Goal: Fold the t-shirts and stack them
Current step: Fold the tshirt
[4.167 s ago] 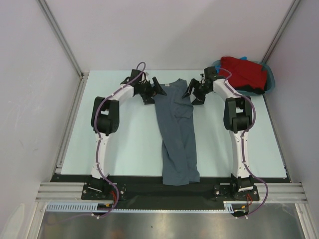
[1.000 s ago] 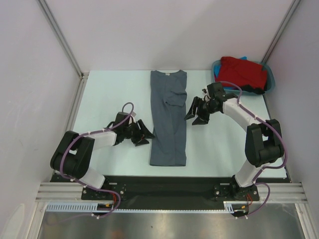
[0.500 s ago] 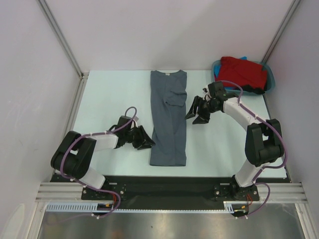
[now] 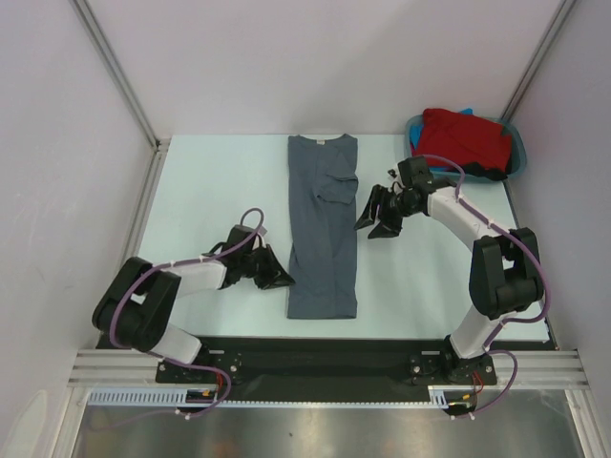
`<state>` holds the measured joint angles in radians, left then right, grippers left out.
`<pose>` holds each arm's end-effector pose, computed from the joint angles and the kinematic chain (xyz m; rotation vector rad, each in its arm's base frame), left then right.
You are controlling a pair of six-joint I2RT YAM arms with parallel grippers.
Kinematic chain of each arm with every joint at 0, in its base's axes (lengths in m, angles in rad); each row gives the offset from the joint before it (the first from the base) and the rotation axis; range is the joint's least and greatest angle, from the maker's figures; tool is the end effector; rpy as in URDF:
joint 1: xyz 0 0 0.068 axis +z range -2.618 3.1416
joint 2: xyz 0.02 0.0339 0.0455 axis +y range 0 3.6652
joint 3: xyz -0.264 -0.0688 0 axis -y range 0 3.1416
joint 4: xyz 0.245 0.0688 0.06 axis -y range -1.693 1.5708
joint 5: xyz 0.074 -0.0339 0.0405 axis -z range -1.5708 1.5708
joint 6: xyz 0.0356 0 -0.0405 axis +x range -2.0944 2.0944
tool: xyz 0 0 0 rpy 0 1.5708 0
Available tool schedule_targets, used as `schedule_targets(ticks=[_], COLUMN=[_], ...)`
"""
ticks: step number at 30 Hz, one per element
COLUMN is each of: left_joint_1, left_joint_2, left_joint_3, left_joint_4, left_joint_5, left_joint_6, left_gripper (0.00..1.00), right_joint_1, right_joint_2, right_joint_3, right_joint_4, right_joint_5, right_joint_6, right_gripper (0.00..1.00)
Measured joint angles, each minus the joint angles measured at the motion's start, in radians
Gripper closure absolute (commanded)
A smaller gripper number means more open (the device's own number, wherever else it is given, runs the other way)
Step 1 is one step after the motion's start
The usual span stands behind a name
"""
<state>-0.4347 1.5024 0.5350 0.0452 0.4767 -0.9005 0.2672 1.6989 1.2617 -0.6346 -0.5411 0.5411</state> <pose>0.2237 -0.1219 0.1250 -0.4109 2.6934 -1.0833 0.3338 0.1104 0.2342 0.1818 2.7342 0.9709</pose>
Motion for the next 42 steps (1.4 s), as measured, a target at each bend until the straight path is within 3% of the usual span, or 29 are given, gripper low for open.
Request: schedule_targets(ticks=[6,12,18,23,35,42], left_joint_1=[-0.004,-0.008,-0.008,-0.009,-0.015,-0.018], left_joint_2=[-0.089,-0.115,-0.101,-0.079,-0.035,-0.029], left_joint_3=[-0.073,-0.127,-0.129,-0.125,-0.096,-0.093], left_joint_4=[-0.005,-0.006,0.005,0.025,0.034,0.038], left_joint_5=[-0.008,-0.011,-0.006,0.010,0.031,0.033], left_joint_6=[-0.021,-0.046,-0.057,-0.068,-0.068,-0.069], left_gripper=[0.89,0.85,0.85,0.85,0.88,0.87], right_joint_1=[0.034,0.125,0.180,0.193,0.193,0.193], right_joint_2=[0.011,0.136,0.292,0.393,0.536,0.626], right_joint_3=[-0.004,0.054,0.130,0.178,0.253,0.364], right_joint_4=[0.019,0.075,0.193,0.287,0.298,0.178], right_joint_5=[-0.035,-0.113,-0.241,-0.318,-0.328,-0.252], right_joint_6=[0.002,0.025,0.097,0.162,0.181,0.118], right_gripper=[0.48,0.54,0.73,0.99,1.00,1.00])
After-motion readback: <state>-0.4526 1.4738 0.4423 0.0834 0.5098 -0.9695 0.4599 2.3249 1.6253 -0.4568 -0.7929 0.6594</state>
